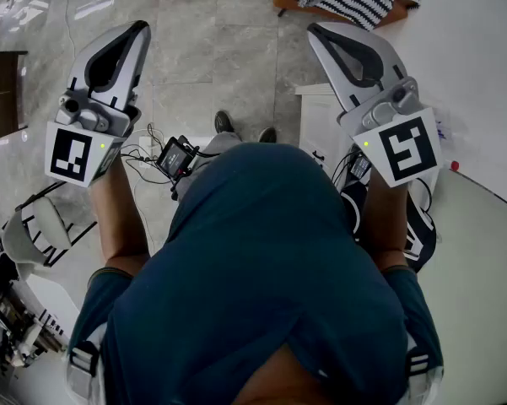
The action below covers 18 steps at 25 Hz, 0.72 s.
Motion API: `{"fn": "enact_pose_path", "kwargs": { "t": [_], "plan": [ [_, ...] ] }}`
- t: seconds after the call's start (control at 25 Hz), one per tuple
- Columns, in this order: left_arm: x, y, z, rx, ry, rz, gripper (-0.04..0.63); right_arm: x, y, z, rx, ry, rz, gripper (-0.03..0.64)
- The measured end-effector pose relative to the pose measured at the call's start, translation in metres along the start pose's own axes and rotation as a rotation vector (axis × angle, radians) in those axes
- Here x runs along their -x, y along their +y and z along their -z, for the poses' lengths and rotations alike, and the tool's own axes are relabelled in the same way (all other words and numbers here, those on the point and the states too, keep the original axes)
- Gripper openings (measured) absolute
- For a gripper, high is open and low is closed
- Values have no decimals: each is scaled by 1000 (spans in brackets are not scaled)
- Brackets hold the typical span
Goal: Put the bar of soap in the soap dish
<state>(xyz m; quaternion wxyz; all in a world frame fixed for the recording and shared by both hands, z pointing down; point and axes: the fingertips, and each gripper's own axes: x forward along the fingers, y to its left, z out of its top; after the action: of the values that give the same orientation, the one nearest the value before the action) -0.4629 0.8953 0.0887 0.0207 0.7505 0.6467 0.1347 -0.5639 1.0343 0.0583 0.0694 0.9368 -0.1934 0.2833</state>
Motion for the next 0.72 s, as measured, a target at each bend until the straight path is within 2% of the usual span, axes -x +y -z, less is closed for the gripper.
{"fn": "enact_pose_path", "kwargs": {
  "t": [0.56,0.72],
  "plan": [
    [1,-3,2,-6,-3,14,3,1,3,7,-14,0,20,12],
    [3,-2,4,-13,-10,11,3,1,4,10,-58,-36,19,14]
  ]
}}
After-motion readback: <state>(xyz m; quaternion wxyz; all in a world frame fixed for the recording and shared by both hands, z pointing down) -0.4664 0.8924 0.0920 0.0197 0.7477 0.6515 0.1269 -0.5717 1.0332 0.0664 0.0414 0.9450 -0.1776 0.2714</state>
